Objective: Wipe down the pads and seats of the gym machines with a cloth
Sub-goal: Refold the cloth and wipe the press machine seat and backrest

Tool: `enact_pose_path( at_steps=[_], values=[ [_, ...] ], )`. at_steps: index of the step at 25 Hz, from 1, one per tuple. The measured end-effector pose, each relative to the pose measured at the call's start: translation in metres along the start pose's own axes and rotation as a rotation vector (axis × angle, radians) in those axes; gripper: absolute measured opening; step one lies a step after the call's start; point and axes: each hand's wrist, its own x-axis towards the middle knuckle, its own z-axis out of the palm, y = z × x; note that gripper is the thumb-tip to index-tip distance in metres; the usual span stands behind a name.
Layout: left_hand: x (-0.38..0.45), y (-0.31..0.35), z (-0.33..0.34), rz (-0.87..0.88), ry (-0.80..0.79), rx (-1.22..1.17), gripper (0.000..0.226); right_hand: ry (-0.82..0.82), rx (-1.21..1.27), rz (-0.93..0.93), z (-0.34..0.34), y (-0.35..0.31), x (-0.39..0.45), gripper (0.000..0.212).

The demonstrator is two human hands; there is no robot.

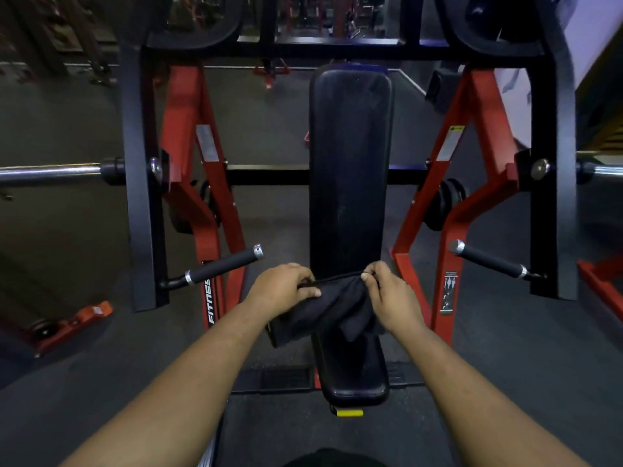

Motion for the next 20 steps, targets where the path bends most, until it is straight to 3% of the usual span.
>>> enact_pose_path(
  at_steps=[2,4,6,8,10,11,13,17,20],
  values=[
    [-0.004,-0.023,0.009,0.000,-0.098,0.010,0.026,0.056,0.024,0.032,-0.007,-0.002,0.004,0.015],
    [-0.009,-0.044,0.013,-0.092,0.012,-0.317,0.013,0.000,-0.008,0.041,-0.018,0.004,0.010,0.020],
    [-0.008,-0.053,0.013,-0.175,0.160,-0.591,0.009,-0.239,-0.100,0.059,-0.029,0.011,0.012,0.037],
    [-0.007,-0.050,0.010,-0.244,0.236,-0.709,0.005,-0.507,-0.336,0.081,-0.035,0.021,0.010,0.047],
    [-0.006,-0.045,0.011,-0.352,0.370,-0.849,0.005,-0.560,-0.537,0.127,-0.033,0.039,0.000,0.048],
    [-0.006,-0.045,0.012,-0.419,0.440,-0.908,0.007,-0.525,-0.485,0.189,-0.032,0.047,-0.006,0.046],
    [-0.009,-0.047,0.017,-0.515,0.504,-0.882,0.012,-0.449,-0.144,0.290,-0.024,0.053,-0.022,0.048],
    [-0.019,-0.037,0.032,-0.618,0.458,-0.871,0.018,-0.402,0.511,0.400,0.000,0.012,-0.035,0.030],
    [-0.028,-0.020,0.038,-0.616,0.386,-1.055,0.017,-0.338,0.733,0.446,0.007,-0.016,-0.031,0.013]
  ],
)
